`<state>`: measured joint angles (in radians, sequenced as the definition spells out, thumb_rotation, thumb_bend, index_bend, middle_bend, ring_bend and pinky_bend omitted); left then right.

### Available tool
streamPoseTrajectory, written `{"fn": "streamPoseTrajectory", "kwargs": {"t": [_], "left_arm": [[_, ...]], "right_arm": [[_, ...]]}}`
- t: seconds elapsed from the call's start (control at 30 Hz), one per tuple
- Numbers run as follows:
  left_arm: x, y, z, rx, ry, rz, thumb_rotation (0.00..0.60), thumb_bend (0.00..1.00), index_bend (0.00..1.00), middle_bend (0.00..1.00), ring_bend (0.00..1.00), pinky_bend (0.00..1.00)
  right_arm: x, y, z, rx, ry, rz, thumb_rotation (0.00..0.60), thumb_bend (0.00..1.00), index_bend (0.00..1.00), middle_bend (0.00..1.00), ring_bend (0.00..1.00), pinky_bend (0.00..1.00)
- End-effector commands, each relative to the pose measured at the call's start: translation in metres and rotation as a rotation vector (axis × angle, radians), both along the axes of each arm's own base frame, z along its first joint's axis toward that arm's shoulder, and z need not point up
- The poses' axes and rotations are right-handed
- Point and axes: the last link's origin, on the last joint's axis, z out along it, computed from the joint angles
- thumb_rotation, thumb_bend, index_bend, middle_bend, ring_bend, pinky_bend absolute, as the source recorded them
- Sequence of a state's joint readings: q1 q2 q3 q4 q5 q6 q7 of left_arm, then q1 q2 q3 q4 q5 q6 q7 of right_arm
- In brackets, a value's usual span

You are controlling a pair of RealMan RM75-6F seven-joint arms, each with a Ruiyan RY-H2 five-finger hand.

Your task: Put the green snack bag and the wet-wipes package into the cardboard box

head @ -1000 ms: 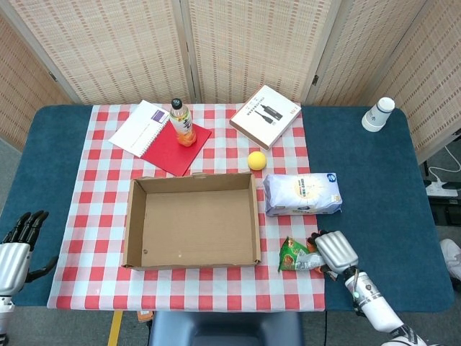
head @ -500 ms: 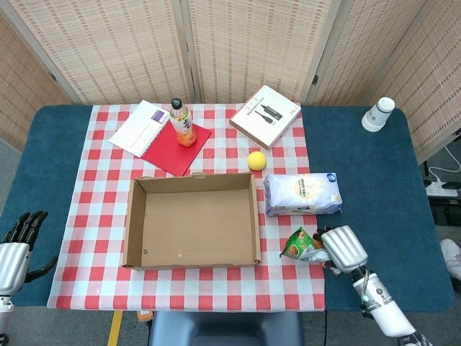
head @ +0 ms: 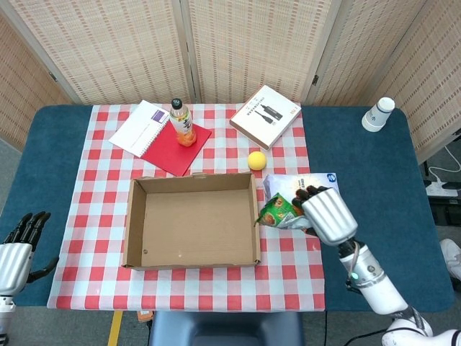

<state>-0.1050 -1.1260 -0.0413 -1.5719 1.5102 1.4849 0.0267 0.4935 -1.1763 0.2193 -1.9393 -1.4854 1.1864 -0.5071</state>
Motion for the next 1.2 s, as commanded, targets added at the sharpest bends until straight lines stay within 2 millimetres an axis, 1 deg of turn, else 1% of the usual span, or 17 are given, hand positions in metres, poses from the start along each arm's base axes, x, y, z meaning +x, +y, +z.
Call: {"fn": "streamPoseTrajectory", "kwargs": {"t": [0.03, 0.13, 0.23, 0.33, 0.43, 0.63, 0.83, 0.9, 0.93, 0.97, 1.0, 1.03, 1.07, 1.1, 1.17, 1.2], "left_arm": [[0.000, 0.000, 0.000, 0.000, 0.001, -0.001, 0.600, 0.24, 0.02, 0.05, 0.00, 0.23], [0.000, 0.000, 0.000, 0.001, 0.003, -0.005, 0.600, 0.24, 0.02, 0.05, 0.00, 0.23], [-0.001, 0.000, 0.000, -0.003, 0.001, -0.003, 0.600, 0.24, 0.02, 0.05, 0.00, 0.23], [-0.001, 0.001, 0.000, -0.003, -0.002, -0.004, 0.600, 0.24, 0.02, 0.05, 0.00, 0.23], [-0.001, 0.000, 0.002, 0.005, -0.007, -0.004, 0.600, 0.24, 0.03, 0.05, 0.00, 0.23], [-0.002, 0.000, 0.005, 0.008, -0.016, 0.002, 0.600, 0.24, 0.03, 0.05, 0.00, 0.23], [-0.004, 0.001, 0.006, 0.002, -0.023, 0.006, 0.600, 0.24, 0.04, 0.05, 0.00, 0.23], [-0.004, 0.001, 0.007, 0.000, -0.025, 0.008, 0.600, 0.24, 0.04, 0.05, 0.00, 0.23], [-0.005, 0.001, 0.007, -0.001, -0.027, 0.009, 0.600, 0.24, 0.04, 0.05, 0.00, 0.23], [-0.005, 0.001, 0.007, -0.001, -0.028, 0.009, 0.600, 0.24, 0.04, 0.05, 0.00, 0.23], [-0.005, 0.002, 0.007, 0.000, -0.030, 0.010, 0.600, 0.24, 0.04, 0.05, 0.00, 0.23], [-0.006, 0.002, 0.008, 0.002, -0.031, 0.012, 0.600, 0.24, 0.04, 0.05, 0.00, 0.23], [-0.006, 0.002, 0.008, 0.003, -0.030, 0.014, 0.600, 0.24, 0.04, 0.04, 0.00, 0.23], [-0.007, 0.002, 0.009, 0.003, -0.029, 0.016, 0.600, 0.24, 0.04, 0.04, 0.00, 0.23], [-0.007, 0.003, 0.009, 0.002, -0.032, 0.020, 0.600, 0.24, 0.04, 0.03, 0.00, 0.23], [-0.008, 0.003, 0.009, 0.002, -0.032, 0.021, 0.600, 0.24, 0.04, 0.03, 0.00, 0.23]], "right_arm": [[0.038, -0.009, -0.018, 0.033, -0.011, 0.083, 0.600, 0.33, 0.76, 0.56, 0.54, 0.73], [0.061, -0.014, -0.042, 0.069, -0.044, 0.147, 0.600, 0.33, 0.76, 0.56, 0.54, 0.73], [0.075, -0.021, -0.062, 0.090, -0.076, 0.175, 0.600, 0.33, 0.76, 0.56, 0.54, 0.73], [0.086, -0.029, -0.080, 0.101, -0.118, 0.176, 0.600, 0.33, 0.76, 0.56, 0.54, 0.73], [0.093, -0.038, -0.097, 0.107, -0.137, 0.161, 0.600, 0.33, 0.76, 0.56, 0.54, 0.73], [0.105, -0.051, -0.120, 0.126, -0.196, 0.136, 0.600, 0.33, 0.76, 0.56, 0.54, 0.73], [0.115, -0.054, -0.136, 0.146, -0.218, 0.154, 0.600, 0.33, 0.75, 0.56, 0.54, 0.73], [0.118, -0.054, -0.139, 0.158, -0.226, 0.155, 0.600, 0.31, 0.72, 0.56, 0.52, 0.72], [0.118, -0.054, -0.142, 0.174, -0.216, 0.147, 0.600, 0.27, 0.67, 0.55, 0.49, 0.70], [0.117, -0.054, -0.144, 0.196, -0.200, 0.135, 0.600, 0.17, 0.57, 0.50, 0.41, 0.61], [0.115, -0.054, -0.146, 0.222, -0.173, 0.125, 0.600, 0.09, 0.43, 0.40, 0.28, 0.47], [0.114, -0.054, -0.147, 0.237, -0.136, 0.119, 0.600, 0.02, 0.27, 0.27, 0.14, 0.31], [0.114, -0.054, -0.147, 0.240, -0.113, 0.120, 0.600, 0.00, 0.18, 0.18, 0.07, 0.20], [0.115, -0.054, -0.147, 0.246, -0.101, 0.120, 0.600, 0.00, 0.06, 0.07, 0.01, 0.08], [0.118, -0.053, -0.145, 0.257, -0.105, 0.120, 0.600, 0.00, 0.00, 0.00, 0.00, 0.01], [0.119, -0.053, -0.143, 0.254, -0.110, 0.122, 0.600, 0.00, 0.00, 0.00, 0.00, 0.00]]}}
